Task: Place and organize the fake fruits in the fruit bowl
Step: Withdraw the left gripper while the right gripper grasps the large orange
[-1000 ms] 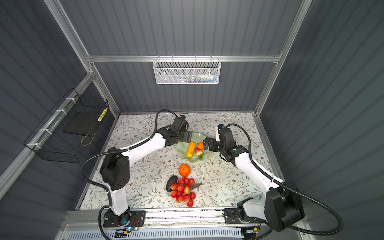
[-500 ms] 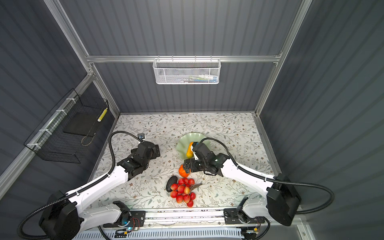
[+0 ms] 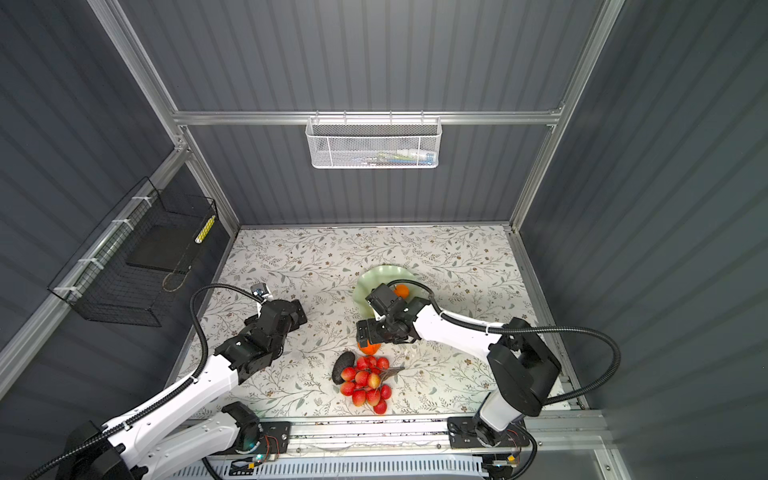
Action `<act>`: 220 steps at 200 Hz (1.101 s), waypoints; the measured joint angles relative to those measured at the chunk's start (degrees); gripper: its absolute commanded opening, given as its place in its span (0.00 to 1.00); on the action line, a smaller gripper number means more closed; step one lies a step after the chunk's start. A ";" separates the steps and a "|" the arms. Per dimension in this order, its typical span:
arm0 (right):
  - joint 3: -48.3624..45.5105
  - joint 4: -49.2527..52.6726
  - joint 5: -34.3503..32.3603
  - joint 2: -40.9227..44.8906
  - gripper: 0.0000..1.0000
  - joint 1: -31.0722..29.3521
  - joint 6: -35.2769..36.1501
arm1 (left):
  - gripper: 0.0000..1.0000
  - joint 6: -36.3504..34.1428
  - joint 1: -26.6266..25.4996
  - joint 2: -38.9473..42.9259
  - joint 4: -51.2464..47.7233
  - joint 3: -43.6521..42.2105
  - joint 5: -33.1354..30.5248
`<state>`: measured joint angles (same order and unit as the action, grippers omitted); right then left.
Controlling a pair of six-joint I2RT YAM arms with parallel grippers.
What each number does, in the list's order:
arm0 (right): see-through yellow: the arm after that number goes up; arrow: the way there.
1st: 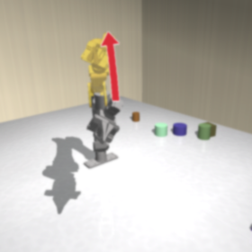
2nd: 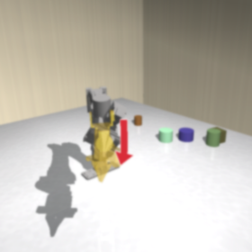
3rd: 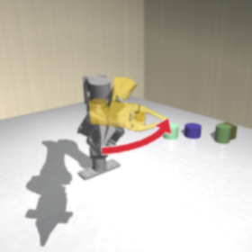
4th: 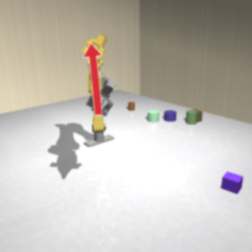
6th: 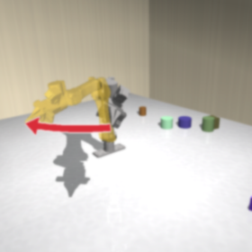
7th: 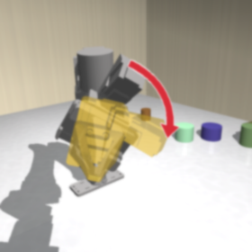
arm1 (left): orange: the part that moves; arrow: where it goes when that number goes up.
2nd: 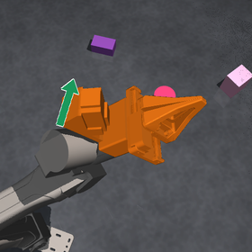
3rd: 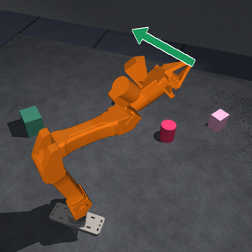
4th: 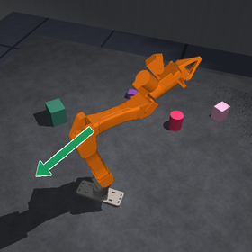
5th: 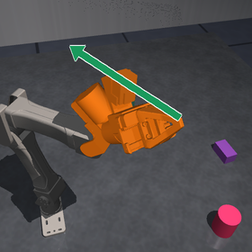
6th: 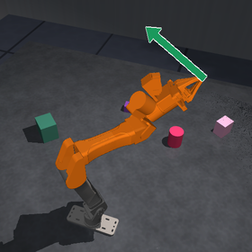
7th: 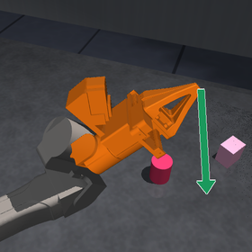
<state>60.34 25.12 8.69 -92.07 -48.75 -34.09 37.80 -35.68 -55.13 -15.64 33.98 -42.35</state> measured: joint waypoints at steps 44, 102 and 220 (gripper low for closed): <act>4.70 0.63 0.85 -6.45 0.97 -0.20 0.28 | 1.00 -0.02 0.00 0.00 -0.28 0.00 -0.39; 9.25 2.91 1.42 -11.91 0.91 -1.75 1.44 | 1.00 -0.11 0.00 0.00 -0.31 0.00 -1.42; 11.39 4.85 -0.15 -12.15 0.52 -2.89 3.30 | 1.00 -0.72 0.00 -0.04 -0.26 0.00 -2.27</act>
<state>71.72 29.98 8.54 -104.22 -51.64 -30.79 37.08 -35.68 -55.18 -15.90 33.98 -44.62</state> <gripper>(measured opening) 0.631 0.997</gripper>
